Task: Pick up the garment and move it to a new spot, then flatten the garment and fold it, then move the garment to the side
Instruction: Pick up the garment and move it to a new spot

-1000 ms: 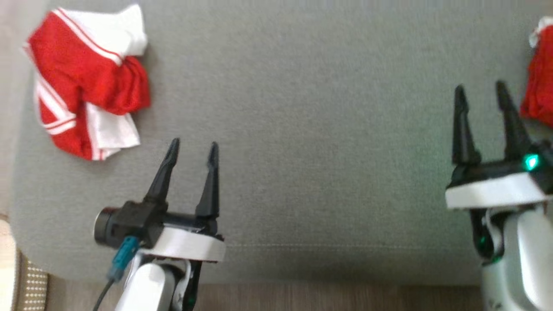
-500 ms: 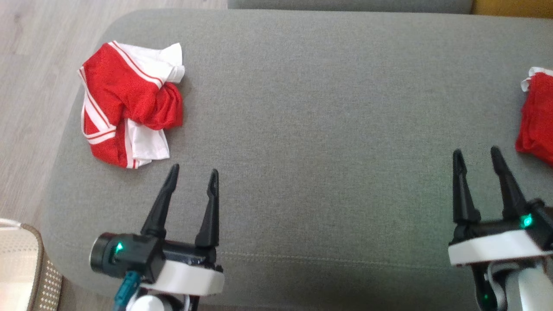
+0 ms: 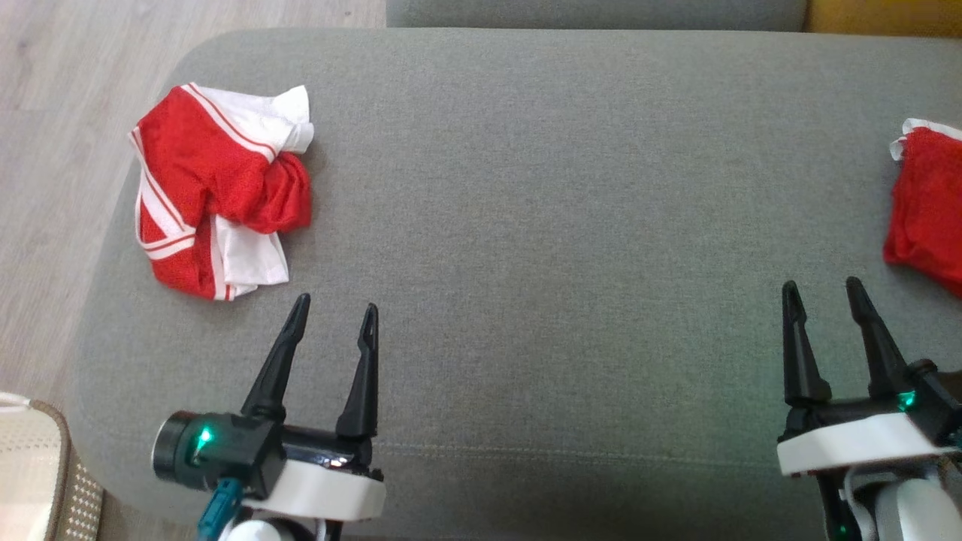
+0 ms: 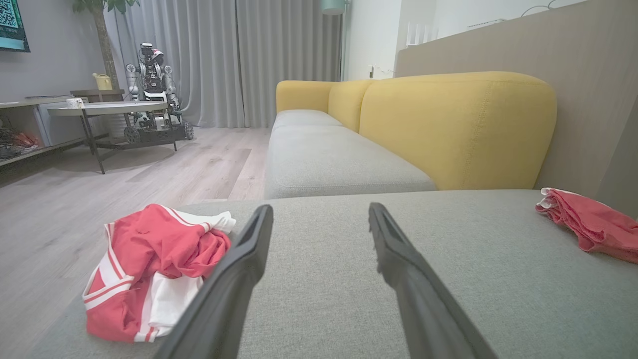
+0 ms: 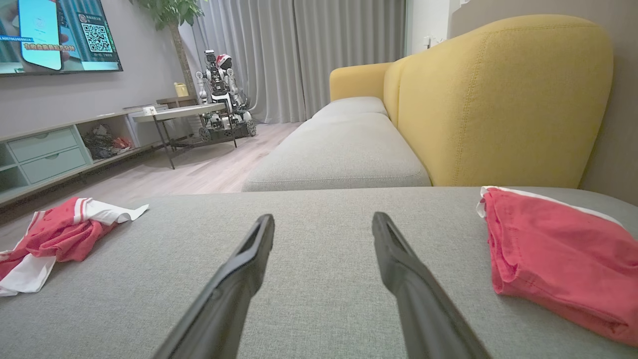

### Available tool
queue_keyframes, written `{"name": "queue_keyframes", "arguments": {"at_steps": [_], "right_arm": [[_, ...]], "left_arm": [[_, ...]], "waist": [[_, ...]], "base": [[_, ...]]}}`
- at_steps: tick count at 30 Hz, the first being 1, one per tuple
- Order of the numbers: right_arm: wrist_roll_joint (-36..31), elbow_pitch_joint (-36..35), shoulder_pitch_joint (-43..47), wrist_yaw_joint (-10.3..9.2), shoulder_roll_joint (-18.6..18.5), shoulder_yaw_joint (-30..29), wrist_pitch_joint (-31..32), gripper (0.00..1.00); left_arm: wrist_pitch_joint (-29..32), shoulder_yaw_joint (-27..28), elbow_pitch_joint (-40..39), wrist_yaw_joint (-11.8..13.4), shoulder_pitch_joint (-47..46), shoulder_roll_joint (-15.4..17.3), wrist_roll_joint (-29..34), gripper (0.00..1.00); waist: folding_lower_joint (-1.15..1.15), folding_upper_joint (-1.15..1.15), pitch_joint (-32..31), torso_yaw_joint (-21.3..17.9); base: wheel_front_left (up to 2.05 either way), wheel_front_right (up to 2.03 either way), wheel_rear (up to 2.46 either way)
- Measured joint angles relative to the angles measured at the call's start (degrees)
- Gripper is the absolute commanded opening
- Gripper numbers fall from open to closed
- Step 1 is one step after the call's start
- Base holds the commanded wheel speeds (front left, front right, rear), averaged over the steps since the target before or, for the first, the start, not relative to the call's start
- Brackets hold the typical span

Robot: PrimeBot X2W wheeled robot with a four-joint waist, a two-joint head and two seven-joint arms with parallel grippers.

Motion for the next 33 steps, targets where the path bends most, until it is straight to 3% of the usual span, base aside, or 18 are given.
{"name": "queue_keyframes", "arguments": {"at_steps": [14, 33], "right_arm": [[-0.5, -0.3, 0.0, 0.00, 0.1, -0.8, 0.0, 1.00], [-2.0, -1.4, 0.1, 0.00, 0.1, 2.1, 0.0, 1.00]], "left_arm": [[0.0, -0.2, -0.4, 1.3, -0.1, 0.0, 0.0, 1.00], [0.0, 0.3, -0.8, 4.3, 0.1, 0.0, -2.2, 1.00]], "waist": [[0.00, 0.00, 0.4, 2.7], [0.00, 0.00, 1.1, 17.1]], "base": [[0.00, 0.00, 0.00], [0.00, 0.00, 0.00]]}}
